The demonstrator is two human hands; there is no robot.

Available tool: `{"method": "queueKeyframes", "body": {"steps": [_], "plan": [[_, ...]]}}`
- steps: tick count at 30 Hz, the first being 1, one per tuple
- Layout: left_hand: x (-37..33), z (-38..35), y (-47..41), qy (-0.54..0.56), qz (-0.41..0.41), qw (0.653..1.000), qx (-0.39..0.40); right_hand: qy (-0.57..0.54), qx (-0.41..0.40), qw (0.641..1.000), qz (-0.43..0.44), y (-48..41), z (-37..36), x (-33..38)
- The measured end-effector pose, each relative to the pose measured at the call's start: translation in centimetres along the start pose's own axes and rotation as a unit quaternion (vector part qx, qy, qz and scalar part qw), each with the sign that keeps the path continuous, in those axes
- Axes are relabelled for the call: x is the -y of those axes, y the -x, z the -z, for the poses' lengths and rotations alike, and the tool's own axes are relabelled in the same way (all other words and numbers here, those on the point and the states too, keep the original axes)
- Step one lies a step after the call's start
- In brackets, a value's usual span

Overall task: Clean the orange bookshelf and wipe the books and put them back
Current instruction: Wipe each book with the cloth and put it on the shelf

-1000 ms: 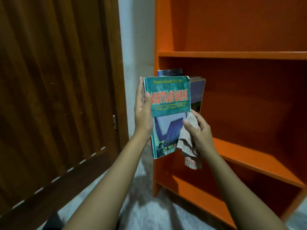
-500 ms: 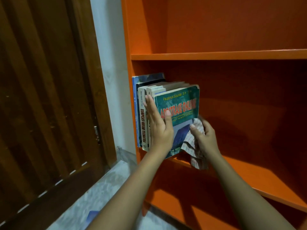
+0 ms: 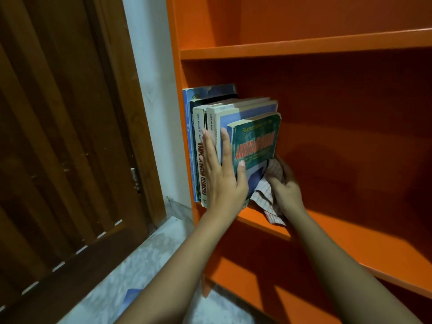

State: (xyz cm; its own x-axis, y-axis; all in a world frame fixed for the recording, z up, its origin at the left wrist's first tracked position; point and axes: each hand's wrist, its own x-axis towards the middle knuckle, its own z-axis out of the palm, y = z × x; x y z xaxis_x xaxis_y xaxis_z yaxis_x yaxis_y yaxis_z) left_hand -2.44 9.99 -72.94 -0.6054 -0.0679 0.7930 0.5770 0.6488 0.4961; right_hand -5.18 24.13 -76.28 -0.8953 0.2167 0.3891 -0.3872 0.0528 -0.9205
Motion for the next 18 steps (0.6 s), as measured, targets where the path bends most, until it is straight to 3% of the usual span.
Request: {"method": "queueKeyframes", "body": {"steps": [18], "plan": [[-0.4, 0.6, 0.4, 0.018, 0.015, 1.000, -0.012, 0.046, -0.032, 0.997, 0.044, 1.0, 1.0, 1.3]]}}
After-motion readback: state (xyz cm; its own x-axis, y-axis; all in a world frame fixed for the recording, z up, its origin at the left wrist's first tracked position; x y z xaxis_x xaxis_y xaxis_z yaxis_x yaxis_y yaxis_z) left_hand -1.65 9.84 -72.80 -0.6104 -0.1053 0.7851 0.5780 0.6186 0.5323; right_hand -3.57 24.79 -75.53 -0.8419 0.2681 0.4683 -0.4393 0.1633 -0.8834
